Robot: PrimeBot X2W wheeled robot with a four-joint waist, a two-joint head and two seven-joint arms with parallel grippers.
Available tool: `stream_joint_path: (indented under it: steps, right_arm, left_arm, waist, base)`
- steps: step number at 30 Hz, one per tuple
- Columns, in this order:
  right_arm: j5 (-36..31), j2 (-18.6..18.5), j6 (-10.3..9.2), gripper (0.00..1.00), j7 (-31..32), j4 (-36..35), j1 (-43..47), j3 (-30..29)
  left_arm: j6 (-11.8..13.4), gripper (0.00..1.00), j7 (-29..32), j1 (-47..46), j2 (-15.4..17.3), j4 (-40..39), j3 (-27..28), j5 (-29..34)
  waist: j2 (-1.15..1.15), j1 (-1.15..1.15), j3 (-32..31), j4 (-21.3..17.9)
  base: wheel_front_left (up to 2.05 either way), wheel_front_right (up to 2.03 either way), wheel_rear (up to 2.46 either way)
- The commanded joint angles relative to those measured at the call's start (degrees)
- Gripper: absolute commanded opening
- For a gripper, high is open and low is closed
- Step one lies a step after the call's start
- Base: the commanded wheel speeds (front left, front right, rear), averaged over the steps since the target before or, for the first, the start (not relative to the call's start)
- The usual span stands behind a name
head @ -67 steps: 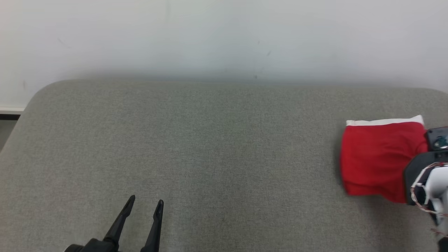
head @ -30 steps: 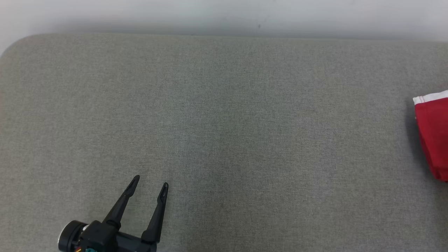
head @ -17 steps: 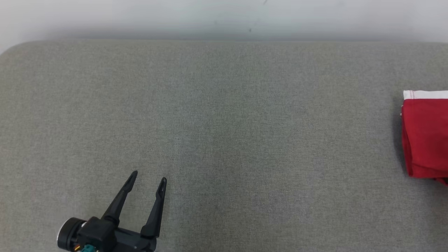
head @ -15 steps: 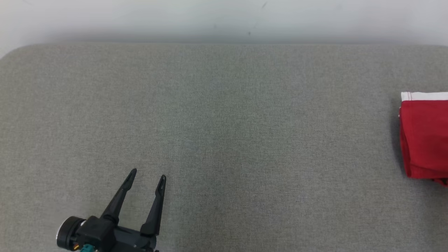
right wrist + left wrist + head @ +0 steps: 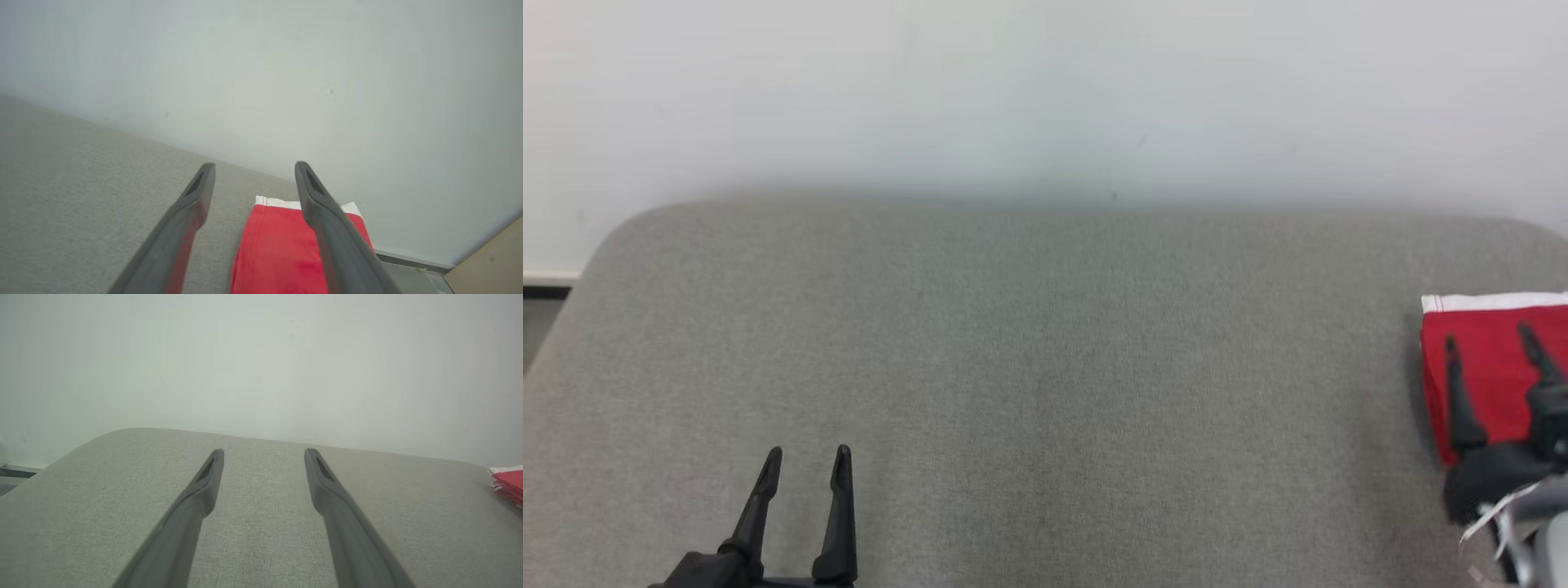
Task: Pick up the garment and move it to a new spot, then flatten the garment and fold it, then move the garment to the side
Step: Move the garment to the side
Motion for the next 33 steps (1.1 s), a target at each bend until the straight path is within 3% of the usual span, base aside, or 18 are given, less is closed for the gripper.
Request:
stream_joint_path:
  steps: [1,7,12,23,33]
  right_arm:
    - [1.25,1.00,-0.11,1.00,-0.21,-0.79,1.63,0.42]
    - [6.12,9.80,-0.11,1.00,-1.07,-8.04,10.02,2.09]
    - [7.18,14.39,-0.11,1.00,-1.09,-10.94,14.69,3.34]
    - [8.19,15.86,-0.11,1.00,-2.94,-8.27,18.14,4.16]
    - [9.54,15.87,-0.11,1.00,-3.92,-7.19,17.27,5.73]
  left_arm:
    - [0.05,1.00,-0.17,0.83,-0.24,0.13,0.34,-0.02]
    - [-0.43,1.00,-0.17,2.37,-1.64,0.97,3.13,1.01]
    - [-1.54,1.00,-0.16,4.16,-2.66,1.70,4.82,1.91]
    - [-3.72,1.00,-0.16,6.38,-3.76,3.87,6.42,2.88]
    - [-4.13,1.00,-0.16,6.05,-4.25,3.86,6.80,3.44]
  waist:
    - [0.01,0.01,-4.26,1.97]
    - [0.01,0.01,-7.21,1.41]
    - [0.01,0.01,-8.38,0.68]
    - [0.01,0.01,-8.74,-0.46]
    - [0.01,0.01,-8.52,-1.29]
  base:
    - [0.00,0.00,0.00]
    - [0.00,0.00,0.00]
    - [0.00,0.00,0.00]
    - [0.00,0.00,0.00]
    - [0.00,0.00,0.00]
